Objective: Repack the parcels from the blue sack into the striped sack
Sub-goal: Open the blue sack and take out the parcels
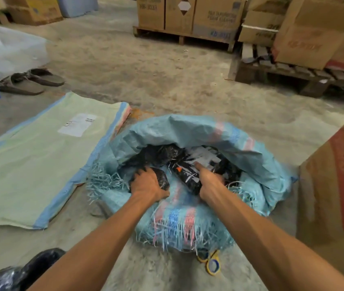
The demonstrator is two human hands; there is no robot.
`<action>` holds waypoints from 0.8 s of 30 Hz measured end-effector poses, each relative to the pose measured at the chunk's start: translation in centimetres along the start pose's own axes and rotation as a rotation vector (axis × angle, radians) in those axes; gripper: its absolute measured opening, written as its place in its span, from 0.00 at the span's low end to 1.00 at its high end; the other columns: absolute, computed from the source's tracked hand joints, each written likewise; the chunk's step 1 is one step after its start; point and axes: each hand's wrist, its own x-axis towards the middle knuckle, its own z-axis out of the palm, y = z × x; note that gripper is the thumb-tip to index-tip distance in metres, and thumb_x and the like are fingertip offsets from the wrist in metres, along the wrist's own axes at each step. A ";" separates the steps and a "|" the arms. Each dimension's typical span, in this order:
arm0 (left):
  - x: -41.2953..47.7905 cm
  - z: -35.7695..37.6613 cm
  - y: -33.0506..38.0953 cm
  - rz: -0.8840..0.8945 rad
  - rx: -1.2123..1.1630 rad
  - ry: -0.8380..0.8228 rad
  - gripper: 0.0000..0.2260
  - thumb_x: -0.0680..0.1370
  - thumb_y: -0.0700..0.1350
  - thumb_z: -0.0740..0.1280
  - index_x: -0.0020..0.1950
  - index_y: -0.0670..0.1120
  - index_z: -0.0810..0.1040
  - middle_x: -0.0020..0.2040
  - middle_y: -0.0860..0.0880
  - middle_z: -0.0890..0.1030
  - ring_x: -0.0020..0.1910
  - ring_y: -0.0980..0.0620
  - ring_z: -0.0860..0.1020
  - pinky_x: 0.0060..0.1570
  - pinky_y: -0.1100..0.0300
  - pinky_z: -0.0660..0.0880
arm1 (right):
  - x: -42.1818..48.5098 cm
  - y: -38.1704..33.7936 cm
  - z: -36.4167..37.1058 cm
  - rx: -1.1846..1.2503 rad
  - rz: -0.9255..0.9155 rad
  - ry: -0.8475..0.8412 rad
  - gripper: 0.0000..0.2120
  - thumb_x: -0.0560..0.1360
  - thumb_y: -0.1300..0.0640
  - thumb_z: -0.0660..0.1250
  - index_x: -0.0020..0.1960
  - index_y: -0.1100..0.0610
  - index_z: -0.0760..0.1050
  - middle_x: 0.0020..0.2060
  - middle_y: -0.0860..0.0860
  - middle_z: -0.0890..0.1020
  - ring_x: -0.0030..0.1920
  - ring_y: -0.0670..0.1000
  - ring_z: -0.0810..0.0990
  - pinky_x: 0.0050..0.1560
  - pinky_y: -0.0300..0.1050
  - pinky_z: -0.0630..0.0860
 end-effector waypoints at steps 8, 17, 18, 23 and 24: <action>-0.8 -0.5 0.1 0.106 -0.041 0.063 0.57 0.60 0.64 0.79 0.76 0.40 0.54 0.70 0.38 0.67 0.69 0.40 0.68 0.68 0.50 0.70 | -13.7 -2.8 -1.3 0.097 -0.017 0.054 0.48 0.58 0.42 0.84 0.68 0.63 0.69 0.64 0.58 0.77 0.60 0.63 0.78 0.59 0.61 0.78; -6.8 -7.7 -2.0 0.276 -0.304 0.154 0.51 0.58 0.64 0.79 0.72 0.43 0.61 0.65 0.42 0.74 0.63 0.42 0.74 0.58 0.52 0.75 | -18.2 -6.2 -6.1 -0.040 -0.042 -0.122 0.24 0.61 0.58 0.81 0.56 0.60 0.80 0.43 0.57 0.86 0.39 0.56 0.86 0.29 0.50 0.80; -7.8 -8.8 -2.6 0.298 -0.341 0.166 0.50 0.59 0.63 0.79 0.72 0.43 0.63 0.65 0.43 0.74 0.63 0.43 0.74 0.56 0.55 0.74 | -18.3 -6.4 -6.7 -0.073 -0.041 -0.151 0.26 0.62 0.58 0.80 0.59 0.58 0.80 0.45 0.56 0.87 0.40 0.55 0.86 0.30 0.50 0.81; -13.0 -13.8 -6.9 0.308 -0.449 0.221 0.51 0.60 0.62 0.80 0.76 0.47 0.60 0.70 0.47 0.73 0.67 0.46 0.73 0.62 0.56 0.72 | -24.4 -7.2 -10.0 -0.221 -0.056 -0.229 0.13 0.70 0.54 0.75 0.52 0.52 0.76 0.43 0.50 0.83 0.33 0.51 0.82 0.23 0.46 0.79; -13.6 -14.6 -7.7 0.298 -0.429 0.221 0.50 0.61 0.62 0.80 0.75 0.46 0.62 0.69 0.47 0.73 0.66 0.46 0.73 0.61 0.56 0.72 | -25.5 -7.5 -10.6 -0.239 -0.049 -0.250 0.10 0.71 0.53 0.74 0.47 0.52 0.75 0.39 0.50 0.81 0.33 0.51 0.80 0.20 0.45 0.77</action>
